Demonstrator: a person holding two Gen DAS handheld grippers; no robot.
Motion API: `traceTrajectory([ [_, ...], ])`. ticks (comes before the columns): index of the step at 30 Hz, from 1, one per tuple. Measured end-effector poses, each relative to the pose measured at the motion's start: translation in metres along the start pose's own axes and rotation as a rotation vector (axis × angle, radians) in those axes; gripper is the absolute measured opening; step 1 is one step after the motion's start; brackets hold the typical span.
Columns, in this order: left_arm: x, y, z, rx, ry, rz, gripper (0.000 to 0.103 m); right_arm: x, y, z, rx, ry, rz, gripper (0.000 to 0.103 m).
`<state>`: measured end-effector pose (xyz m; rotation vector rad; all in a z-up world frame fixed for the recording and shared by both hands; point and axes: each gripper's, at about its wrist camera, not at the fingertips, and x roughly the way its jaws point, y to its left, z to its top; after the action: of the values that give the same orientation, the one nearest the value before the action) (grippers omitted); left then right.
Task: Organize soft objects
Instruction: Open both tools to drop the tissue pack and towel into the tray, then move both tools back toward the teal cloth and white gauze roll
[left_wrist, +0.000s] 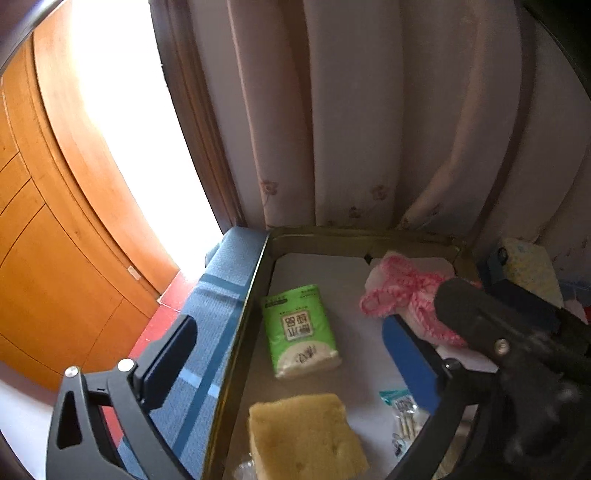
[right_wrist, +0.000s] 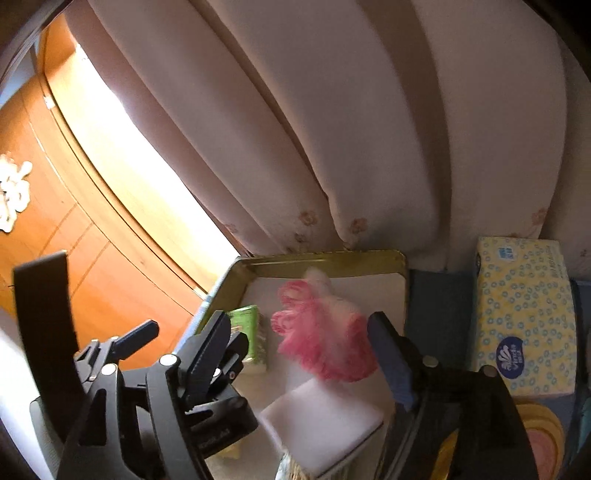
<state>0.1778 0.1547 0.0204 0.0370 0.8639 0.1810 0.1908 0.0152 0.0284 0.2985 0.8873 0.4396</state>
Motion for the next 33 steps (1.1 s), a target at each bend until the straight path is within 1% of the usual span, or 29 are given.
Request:
traceTrajectory([
  [2, -0.013, -0.001, -0.007, -0.008, -0.022, -0.023, 0.102, -0.013, -0.002, -0.005, 0.001, -0.043, 0.025, 0.079],
  [4, -0.024, -0.004, -0.013, -0.012, -0.054, -0.031, 0.102, -0.026, -0.002, -0.011, -0.004, -0.091, 0.025, 0.079],
  [7, -0.039, -0.008, -0.022, -0.029, -0.119, -0.045, 0.102, -0.051, -0.004, -0.024, -0.01, -0.185, 0.02, 0.079],
  [10, -0.058, -0.01, -0.035, -0.059, -0.204, -0.073, 0.102, -0.08, -0.008, -0.038, -0.026, -0.306, -0.033, 0.08],
  [14, -0.073, -0.017, -0.052, -0.094, -0.285, -0.103, 0.102, -0.11, -0.022, -0.064, -0.04, -0.464, -0.163, 0.086],
  [17, -0.08, -0.022, -0.064, -0.097, -0.342, -0.106, 0.102, -0.122, -0.029, -0.081, -0.049, -0.544, -0.252, 0.091],
  [19, -0.084, -0.027, -0.07, -0.102, -0.367, -0.099, 0.102, -0.131, -0.031, -0.089, -0.055, -0.565, -0.305, 0.091],
  [22, -0.09, -0.031, -0.082, -0.127, -0.418, -0.105, 0.102, -0.139, -0.037, -0.099, -0.071, -0.624, -0.333, 0.091],
  [24, -0.093, -0.034, -0.089, -0.142, -0.444, -0.105, 0.102, -0.147, -0.041, -0.105, -0.09, -0.665, -0.37, 0.091],
  [30, -0.102, -0.043, -0.102, -0.164, -0.519, -0.086, 0.102, -0.156, -0.047, -0.119, -0.1, -0.692, -0.413, 0.091],
  [33, -0.103, -0.049, -0.108, -0.159, -0.535, -0.08, 0.102, -0.157, -0.048, -0.12, -0.093, -0.693, -0.421, 0.091],
])
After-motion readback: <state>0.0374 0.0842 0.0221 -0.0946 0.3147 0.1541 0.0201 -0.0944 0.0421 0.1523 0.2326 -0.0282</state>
